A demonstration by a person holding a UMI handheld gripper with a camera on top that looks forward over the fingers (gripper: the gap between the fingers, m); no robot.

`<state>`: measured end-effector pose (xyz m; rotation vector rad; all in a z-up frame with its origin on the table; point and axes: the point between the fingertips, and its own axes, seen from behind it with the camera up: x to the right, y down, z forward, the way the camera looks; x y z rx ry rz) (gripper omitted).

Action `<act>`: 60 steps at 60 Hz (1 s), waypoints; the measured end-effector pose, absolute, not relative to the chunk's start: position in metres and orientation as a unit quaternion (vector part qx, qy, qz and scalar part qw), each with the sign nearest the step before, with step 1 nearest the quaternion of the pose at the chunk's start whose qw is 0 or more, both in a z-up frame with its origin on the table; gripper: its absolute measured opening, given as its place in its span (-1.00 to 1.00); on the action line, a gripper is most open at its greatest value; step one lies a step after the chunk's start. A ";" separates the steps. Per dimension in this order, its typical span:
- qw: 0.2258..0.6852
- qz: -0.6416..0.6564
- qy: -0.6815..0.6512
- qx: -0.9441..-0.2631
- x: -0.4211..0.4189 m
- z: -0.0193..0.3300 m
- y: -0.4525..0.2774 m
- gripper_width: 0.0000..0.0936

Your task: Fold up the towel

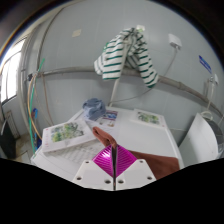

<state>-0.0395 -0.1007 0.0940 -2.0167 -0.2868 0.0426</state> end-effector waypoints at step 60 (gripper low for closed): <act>0.460 -0.068 0.093 -0.880 0.158 0.075 -0.238 0.80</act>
